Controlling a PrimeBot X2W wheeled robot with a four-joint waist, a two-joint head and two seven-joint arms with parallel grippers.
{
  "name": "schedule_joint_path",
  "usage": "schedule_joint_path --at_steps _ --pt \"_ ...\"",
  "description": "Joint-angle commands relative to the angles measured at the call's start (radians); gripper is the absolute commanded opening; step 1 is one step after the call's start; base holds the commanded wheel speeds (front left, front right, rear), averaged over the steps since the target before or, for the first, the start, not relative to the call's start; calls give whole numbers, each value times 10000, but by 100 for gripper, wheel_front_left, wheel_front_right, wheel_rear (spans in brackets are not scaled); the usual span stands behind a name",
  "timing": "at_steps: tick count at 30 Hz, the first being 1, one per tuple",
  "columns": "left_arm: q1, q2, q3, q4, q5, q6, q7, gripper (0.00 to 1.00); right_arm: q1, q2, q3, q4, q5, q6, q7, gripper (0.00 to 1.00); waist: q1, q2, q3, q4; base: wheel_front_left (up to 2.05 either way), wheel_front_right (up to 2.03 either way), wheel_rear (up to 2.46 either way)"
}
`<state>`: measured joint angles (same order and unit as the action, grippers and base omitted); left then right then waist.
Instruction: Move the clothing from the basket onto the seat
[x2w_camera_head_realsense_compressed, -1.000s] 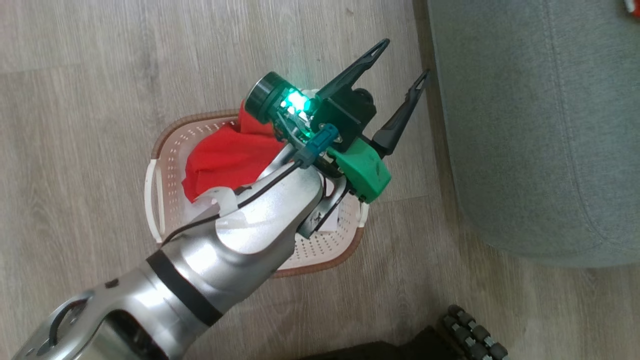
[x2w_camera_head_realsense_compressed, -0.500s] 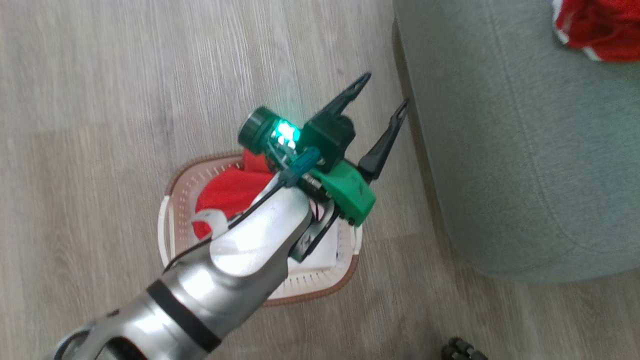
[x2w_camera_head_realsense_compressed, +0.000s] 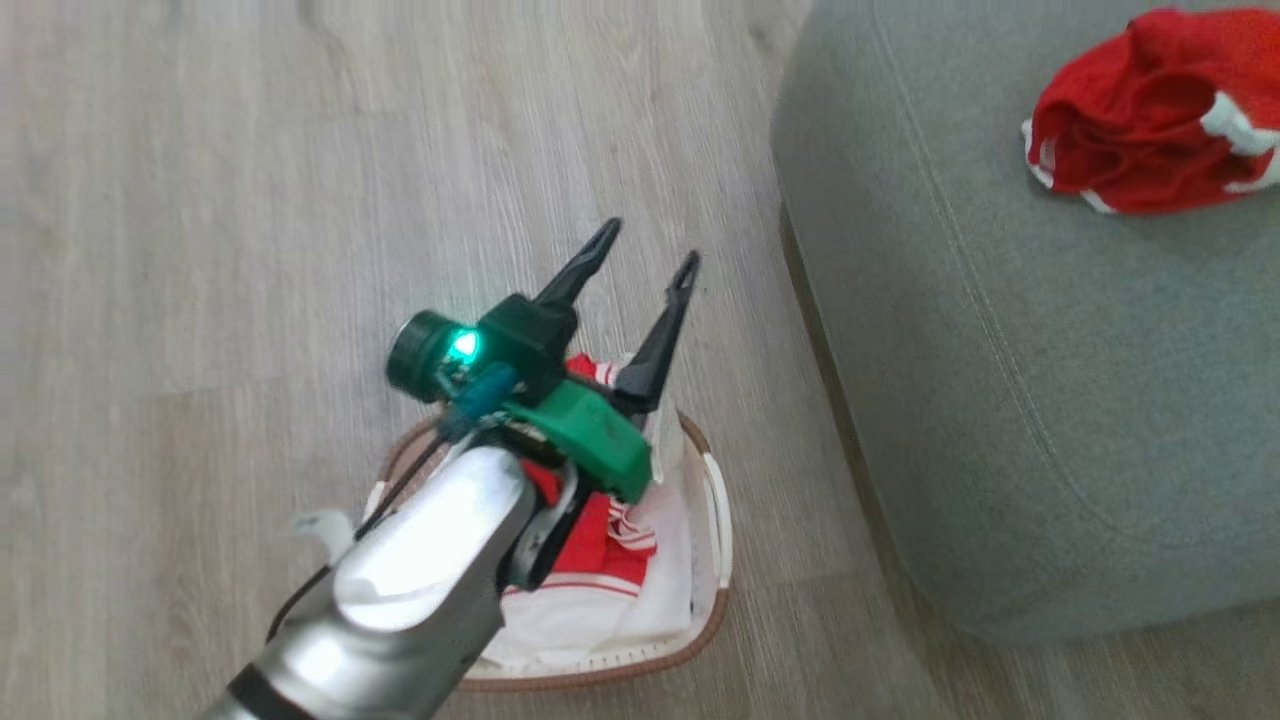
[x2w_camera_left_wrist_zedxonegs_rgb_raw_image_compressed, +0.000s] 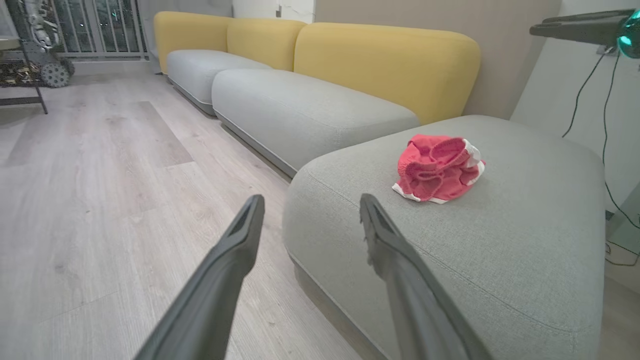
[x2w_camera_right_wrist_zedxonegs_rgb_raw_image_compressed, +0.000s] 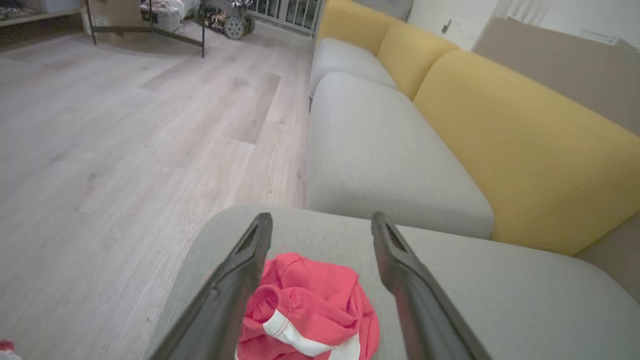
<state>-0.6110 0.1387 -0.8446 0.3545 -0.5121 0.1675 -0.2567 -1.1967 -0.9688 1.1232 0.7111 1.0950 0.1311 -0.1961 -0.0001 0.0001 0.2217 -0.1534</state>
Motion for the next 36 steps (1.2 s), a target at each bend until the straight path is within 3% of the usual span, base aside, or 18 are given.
schedule_joint_path --at_steps 1,7,14,21,22,31,36 --pt "-34 286 541 -454 113 66 -50 100 316 -389 -10 -127 -2 -4 -289 100 1 -1 -424 225 0 0 0" --pt "836 744 1193 -937 67 197 -51 100 1115 -348 -642 -605 37 -4 -644 100 1 -1 -1095 622 0 0 0" --pt "1694 1093 1695 -1352 18 305 -51 100 3014 37 -3387 -1605 -930 -4 -654 100 1 -1 -1569 1013 0 0 0" --pt "2266 1279 2124 -1613 11 368 -51 100 5988 1140 -6571 -2544 -2381 -4 -655 100 1 -1 -1888 1436 0 0 0" --pt "2266 1279 2124 -1613 11 368 -51 100 5988 1140 -6571 -2544 -2381 -4 -655 100 1 -1 -1888 1436 0 0 0" --pt "3164 1423 2955 -2027 195 507 -51 100 9570 3593 -9947 -4653 -4229 -4 -656 100 1 -1 -2194 1762 0 0 0" --pt "3777 1379 3341 -2218 781 578 -51 100 10895 5087 -10989 -5981 -5268 -4 -656 100 1 -1 -2236 1845 0 0 0"
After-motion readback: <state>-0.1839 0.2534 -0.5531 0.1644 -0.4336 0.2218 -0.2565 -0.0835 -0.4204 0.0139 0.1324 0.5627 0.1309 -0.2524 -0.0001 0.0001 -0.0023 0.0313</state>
